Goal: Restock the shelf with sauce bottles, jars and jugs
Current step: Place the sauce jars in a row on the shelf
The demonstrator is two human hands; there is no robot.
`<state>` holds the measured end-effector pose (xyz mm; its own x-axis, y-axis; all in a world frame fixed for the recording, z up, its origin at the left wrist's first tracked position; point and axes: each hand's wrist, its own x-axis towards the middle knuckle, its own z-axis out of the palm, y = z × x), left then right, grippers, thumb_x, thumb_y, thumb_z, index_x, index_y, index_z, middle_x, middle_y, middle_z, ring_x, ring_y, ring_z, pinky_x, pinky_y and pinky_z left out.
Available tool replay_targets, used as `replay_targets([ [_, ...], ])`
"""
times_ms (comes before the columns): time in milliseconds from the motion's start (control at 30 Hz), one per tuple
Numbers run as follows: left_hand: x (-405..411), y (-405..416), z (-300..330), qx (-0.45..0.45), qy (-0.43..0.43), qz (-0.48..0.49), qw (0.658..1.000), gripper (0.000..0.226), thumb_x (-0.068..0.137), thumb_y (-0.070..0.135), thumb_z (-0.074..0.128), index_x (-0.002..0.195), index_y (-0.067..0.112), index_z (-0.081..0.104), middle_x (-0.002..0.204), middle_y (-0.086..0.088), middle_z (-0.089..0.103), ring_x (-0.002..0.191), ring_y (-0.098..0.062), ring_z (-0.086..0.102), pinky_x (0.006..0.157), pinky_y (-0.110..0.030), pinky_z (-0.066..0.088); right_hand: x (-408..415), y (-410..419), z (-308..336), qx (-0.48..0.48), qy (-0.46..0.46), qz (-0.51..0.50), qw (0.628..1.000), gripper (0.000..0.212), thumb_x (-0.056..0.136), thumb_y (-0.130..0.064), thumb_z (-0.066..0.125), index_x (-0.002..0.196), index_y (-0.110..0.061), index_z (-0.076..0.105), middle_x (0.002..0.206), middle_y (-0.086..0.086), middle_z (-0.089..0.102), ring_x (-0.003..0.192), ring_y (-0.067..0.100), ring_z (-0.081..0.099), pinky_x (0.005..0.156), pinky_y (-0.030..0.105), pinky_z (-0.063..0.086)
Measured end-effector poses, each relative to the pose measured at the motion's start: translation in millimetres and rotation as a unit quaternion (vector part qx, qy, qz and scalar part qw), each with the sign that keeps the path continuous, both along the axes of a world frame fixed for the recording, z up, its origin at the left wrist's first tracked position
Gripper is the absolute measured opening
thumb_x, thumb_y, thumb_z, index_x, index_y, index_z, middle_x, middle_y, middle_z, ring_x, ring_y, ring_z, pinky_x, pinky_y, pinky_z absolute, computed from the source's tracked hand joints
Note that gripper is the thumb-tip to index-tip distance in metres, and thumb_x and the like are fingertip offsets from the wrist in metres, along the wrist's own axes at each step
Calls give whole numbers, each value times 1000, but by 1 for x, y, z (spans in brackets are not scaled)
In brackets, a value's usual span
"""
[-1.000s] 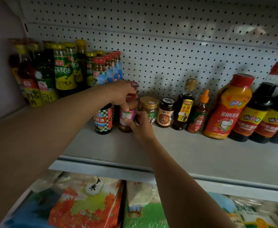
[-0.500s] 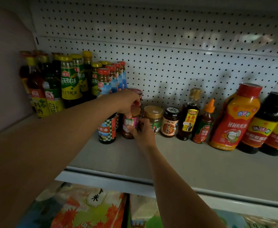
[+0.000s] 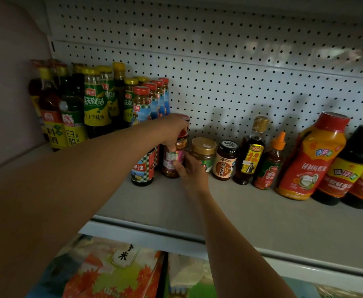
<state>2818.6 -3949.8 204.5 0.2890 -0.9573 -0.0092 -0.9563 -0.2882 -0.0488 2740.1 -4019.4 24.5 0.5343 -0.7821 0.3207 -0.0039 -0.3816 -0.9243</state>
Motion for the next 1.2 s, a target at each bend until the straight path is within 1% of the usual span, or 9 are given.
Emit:
replay_targets([
  [100,2,0,0,-9,0,-10,1000,76,81,14,79,145,8,39,144,-11,45,127,-26,48,89,-26,40,0,1,-1,19,-7,6,1000,55,95,-31,69,145,-17,52,136,-3,64,123,6,60,107,29,48],
  [267,6,1,-2,-19,4,-21,1000,76,81,13,78,146,8,38,147,-10,43,129,-27,46,96,-30,41,-1,2,3,23,-6,7,1000,51,97,-29,66,144,-17,52,136,-3,63,123,7,59,106,26,46],
  [467,11,0,-5,-22,13,-30,999,74,81,13,78,144,9,41,144,-11,47,126,-27,48,94,-31,42,-1,2,2,6,10,-2,1000,50,97,-32,66,143,-17,55,135,-2,64,123,9,60,108,31,47],
  [567,11,-2,-5,-26,10,-29,999,74,81,14,78,145,8,40,144,-11,46,126,-27,49,92,-29,42,-1,3,4,5,10,-4,1000,48,97,-30,65,142,-16,55,135,-3,64,123,8,60,108,30,48],
  [667,10,-3,-7,-35,4,-28,999,72,81,16,79,143,6,42,140,-12,50,123,-26,52,85,-25,40,0,4,4,-10,18,-14,1000,50,96,-37,66,141,-19,56,134,-4,65,122,7,60,108,34,49],
  [800,11,-6,-9,-34,-2,-28,999,70,80,17,80,140,5,46,137,-12,53,121,-26,54,90,-28,44,1,2,1,-11,23,-20,999,52,94,-38,66,141,-17,57,133,-2,66,122,9,61,108,40,49],
  [933,12,-9,-10,-26,-7,-29,999,69,79,18,81,138,5,47,134,-11,55,118,-25,55,90,-28,45,3,3,1,-14,23,-26,999,66,84,-57,63,140,-21,57,131,-5,67,120,7,62,107,39,49],
  [1067,12,-9,-9,-41,-9,-35,999,65,81,18,79,135,4,47,133,-11,54,118,-25,54,80,-24,39,2,2,2,-10,22,-22,999,48,96,-32,66,141,-18,56,134,-3,65,123,8,60,109,40,48],
  [1200,16,-11,-13,-39,-14,-37,998,62,82,19,79,133,3,48,130,-10,55,114,-24,55,80,-24,40,1,2,1,-18,23,-28,999,46,96,-31,66,140,-21,57,133,-3,66,123,8,60,109,39,48],
])
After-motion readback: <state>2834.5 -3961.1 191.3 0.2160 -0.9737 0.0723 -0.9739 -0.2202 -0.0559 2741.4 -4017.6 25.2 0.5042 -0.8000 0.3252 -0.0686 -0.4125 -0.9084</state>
